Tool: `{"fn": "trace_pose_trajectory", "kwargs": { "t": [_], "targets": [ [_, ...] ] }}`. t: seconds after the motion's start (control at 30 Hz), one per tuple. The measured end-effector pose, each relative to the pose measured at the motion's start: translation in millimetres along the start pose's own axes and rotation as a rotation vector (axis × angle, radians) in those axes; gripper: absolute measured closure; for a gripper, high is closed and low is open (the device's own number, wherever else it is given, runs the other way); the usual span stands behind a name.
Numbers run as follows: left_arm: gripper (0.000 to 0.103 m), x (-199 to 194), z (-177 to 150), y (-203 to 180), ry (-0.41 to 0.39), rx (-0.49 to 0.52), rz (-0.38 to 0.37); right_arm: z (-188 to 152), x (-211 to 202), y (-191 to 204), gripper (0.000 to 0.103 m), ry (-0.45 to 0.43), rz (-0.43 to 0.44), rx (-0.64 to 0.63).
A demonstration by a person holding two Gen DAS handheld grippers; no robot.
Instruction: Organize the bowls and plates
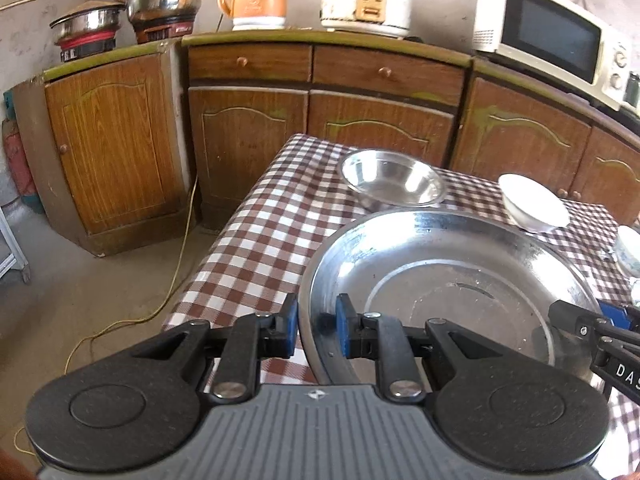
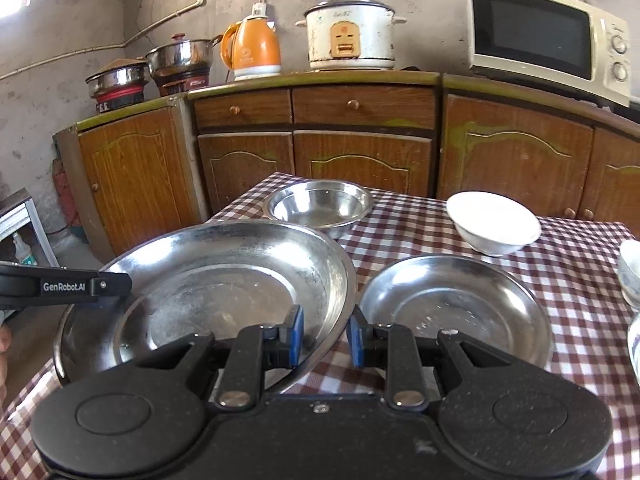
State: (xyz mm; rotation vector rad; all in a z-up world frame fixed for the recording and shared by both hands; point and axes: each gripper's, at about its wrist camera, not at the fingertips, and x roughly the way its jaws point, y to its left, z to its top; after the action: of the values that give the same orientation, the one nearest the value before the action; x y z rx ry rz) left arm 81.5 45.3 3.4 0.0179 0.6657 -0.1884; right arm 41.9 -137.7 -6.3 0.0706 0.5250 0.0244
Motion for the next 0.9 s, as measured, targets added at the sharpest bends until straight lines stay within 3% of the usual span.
{"fn": "trace_pose_trajectory", "kwargs": {
  "t": [0.53, 0.9],
  "targets": [
    [0.082, -47.0, -18.0, -51.1, -0.004, 0.031, -0.052, -16.5, -83.9, -43.2, 0.072, -0.061, -0.030, 0.081],
    [0.082, -57.8, -42.6, -110.6, 0.022, 0.085, -0.144, -39.5, -140.6, -93.3, 0.072, -0.091, -0.122, 0.116]
  ]
}}
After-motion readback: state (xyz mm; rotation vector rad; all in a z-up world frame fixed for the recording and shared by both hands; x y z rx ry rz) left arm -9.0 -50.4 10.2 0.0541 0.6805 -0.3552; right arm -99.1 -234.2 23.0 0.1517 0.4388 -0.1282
